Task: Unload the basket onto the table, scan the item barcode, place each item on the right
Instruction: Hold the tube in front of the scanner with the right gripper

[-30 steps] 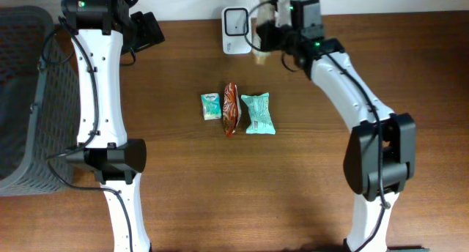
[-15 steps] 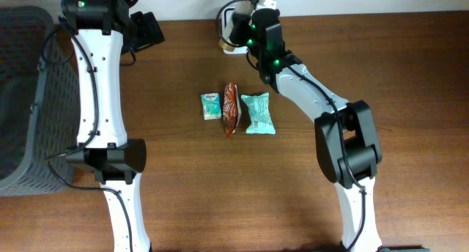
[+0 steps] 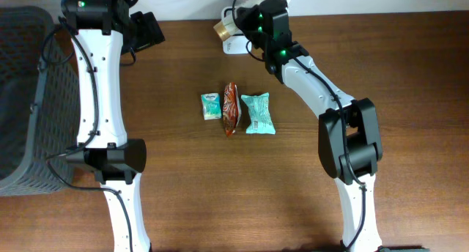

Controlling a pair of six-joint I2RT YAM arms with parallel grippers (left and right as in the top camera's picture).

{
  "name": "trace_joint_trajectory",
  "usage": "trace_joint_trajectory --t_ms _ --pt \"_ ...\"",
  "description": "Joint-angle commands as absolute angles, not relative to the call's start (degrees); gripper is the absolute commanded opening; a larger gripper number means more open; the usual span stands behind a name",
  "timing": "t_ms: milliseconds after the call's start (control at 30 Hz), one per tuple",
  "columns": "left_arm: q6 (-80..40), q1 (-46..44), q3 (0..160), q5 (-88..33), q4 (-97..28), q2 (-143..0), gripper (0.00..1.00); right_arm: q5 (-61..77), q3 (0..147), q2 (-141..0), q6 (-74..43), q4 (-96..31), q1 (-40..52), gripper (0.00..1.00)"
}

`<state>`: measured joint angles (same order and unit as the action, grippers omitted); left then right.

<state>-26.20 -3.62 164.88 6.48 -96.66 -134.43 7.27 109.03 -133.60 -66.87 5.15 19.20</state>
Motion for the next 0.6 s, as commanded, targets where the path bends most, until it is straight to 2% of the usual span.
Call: trace_joint_trajectory --t_ms 0,300,433,567 --pt "-26.1 -3.6 165.1 7.1 -96.7 -134.1 0.99 12.4 111.3 -135.2 -65.3 6.0 19.6 0.04" --pt "-26.1 -3.6 165.1 7.1 -96.7 -134.1 0.99 10.8 111.5 -135.4 -61.8 0.5 21.8 0.04" --pt "-26.1 -3.6 165.1 7.1 -96.7 -134.1 0.99 9.5 112.2 -135.4 -49.2 -5.6 21.7 0.04" --pt "-26.1 -3.6 165.1 7.1 -96.7 -134.1 0.99 5.1 122.1 -135.4 -33.0 -19.2 21.5 0.04"
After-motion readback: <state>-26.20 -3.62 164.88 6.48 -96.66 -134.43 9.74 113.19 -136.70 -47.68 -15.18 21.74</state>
